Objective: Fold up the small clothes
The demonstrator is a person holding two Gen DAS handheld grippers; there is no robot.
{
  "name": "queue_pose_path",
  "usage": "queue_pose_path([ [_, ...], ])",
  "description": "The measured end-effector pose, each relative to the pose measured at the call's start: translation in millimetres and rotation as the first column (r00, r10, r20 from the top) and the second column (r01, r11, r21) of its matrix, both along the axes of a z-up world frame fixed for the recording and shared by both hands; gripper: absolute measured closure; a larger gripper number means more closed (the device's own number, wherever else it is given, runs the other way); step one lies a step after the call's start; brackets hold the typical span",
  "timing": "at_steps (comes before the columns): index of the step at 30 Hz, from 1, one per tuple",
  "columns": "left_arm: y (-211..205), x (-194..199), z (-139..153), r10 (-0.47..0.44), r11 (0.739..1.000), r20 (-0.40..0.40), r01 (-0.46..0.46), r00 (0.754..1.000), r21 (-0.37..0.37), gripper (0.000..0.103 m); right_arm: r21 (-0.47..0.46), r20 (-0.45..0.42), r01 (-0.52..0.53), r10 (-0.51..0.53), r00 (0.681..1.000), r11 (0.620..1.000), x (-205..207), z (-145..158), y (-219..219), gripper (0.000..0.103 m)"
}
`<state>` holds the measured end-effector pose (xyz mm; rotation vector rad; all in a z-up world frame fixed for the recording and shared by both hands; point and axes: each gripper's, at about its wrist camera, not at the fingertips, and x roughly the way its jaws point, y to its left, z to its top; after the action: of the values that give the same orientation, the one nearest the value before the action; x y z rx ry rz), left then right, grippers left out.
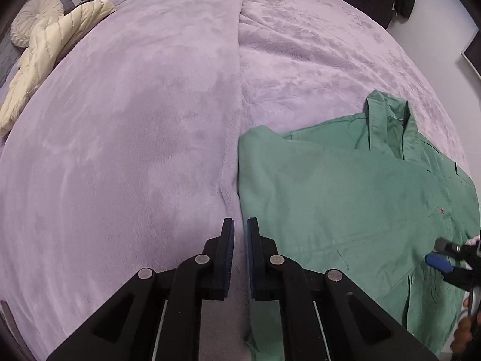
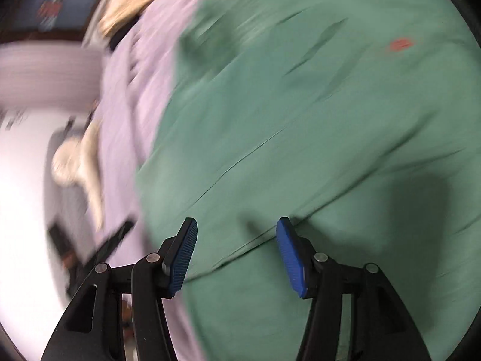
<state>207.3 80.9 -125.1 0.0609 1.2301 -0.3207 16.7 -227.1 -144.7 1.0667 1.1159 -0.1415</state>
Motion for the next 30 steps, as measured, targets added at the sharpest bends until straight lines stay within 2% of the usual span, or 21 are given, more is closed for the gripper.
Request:
queue_pose_path([
  [2,2,-19,-2,-0.003,1.0,-0.011,0.003,1.0,0.016,0.094,0.026,-0.047,0.118,-0.117,0.992,0.993,-9,-11,-40,0.044],
  [5,-2,-35,-11,-0.006,0.999,-0.034,0.007,0.999,0.039,0.094,0.078,-0.067,0.166,-0.161,0.985,0.983,-13,-27,-71,0.045],
  [6,-2,-41,-14,-0.004,0.999,-0.038,0.006,0.999,0.048,0.094,0.084,-0.066,0.16,-0.154,0.986,0.984,-7,-29,-73,0.067],
  [7,-2,-45,-17,-0.003,0.998,-0.035,0.005,0.999,0.065,0.094,0.074,-0.061,0.138,-0.133,0.989,0.988,-2,-28,-76,0.1],
  [8,-1,-49,-21,-0.002,0.996,-0.03,0.005,1.0,0.087,0.094,0.058,-0.053,0.11,-0.107,0.993,0.992,0,-25,-75,0.102],
  [9,1,-53,-28,0.005,0.994,-0.036,-0.001,0.999,0.113,0.094,0.024,-0.047,0.092,-0.091,0.995,0.995,5,-20,-74,0.102],
  [11,6,-58,-41,0.028,0.993,-0.074,-0.019,0.997,0.117,0.094,-0.048,-0.069,0.068,-0.071,0.995,0.997,5,-15,-77,0.102],
  [13,11,-65,-46,0.037,0.994,-0.063,-0.03,0.997,0.103,0.094,-0.032,-0.098,0.088,-0.091,0.991,0.996,-17,-24,-75,0.103],
  [14,10,-67,-45,0.035,0.993,-0.053,-0.029,0.998,0.115,0.094,-0.012,-0.092,0.097,-0.098,0.991,0.995,-26,-26,-77,0.103],
  [16,9,-69,-42,0.028,0.991,-0.048,-0.022,0.998,0.135,0.094,-0.035,-0.087,0.067,-0.07,0.994,0.997,-34,-20,-77,0.103],
  [18,9,-70,-41,0.031,0.99,-0.053,-0.023,0.998,0.139,0.094,-0.068,-0.115,0.031,-0.038,0.993,0.997,-38,-14,-75,0.102],
  [21,12,-70,-35,0.051,0.99,-0.059,-0.042,0.997,0.134,0.094,-0.068,-0.141,0.02,-0.03,0.99,0.997,-58,-7,-78,0.101],
  [26,20,-81,-17,0.068,0.988,-0.039,-0.062,0.997,0.141,0.094,-0.085,-0.118,-0.008,-0.002,0.993,0.996,-69,9,-78,0.1],
  [27,22,-83,-14,0.074,0.987,-0.035,-0.068,0.997,0.144,0.094,-0.082,-0.112,-0.01,0.001,0.994,0.997,-67,10,-78,0.097],
  [29,26,-84,-10,0.089,0.985,-0.039,-0.083,0.995,0.149,0.094,-0.089,-0.101,-0.012,0.003,0.995,0.996,-63,12,-81,0.083],
  [30,28,-84,-8,0.1,0.984,-0.047,-0.092,0.994,0.154,0.094,-0.096,-0.097,-0.006,-0.003,0.995,0.995,-60,13,-83,0.065],
])
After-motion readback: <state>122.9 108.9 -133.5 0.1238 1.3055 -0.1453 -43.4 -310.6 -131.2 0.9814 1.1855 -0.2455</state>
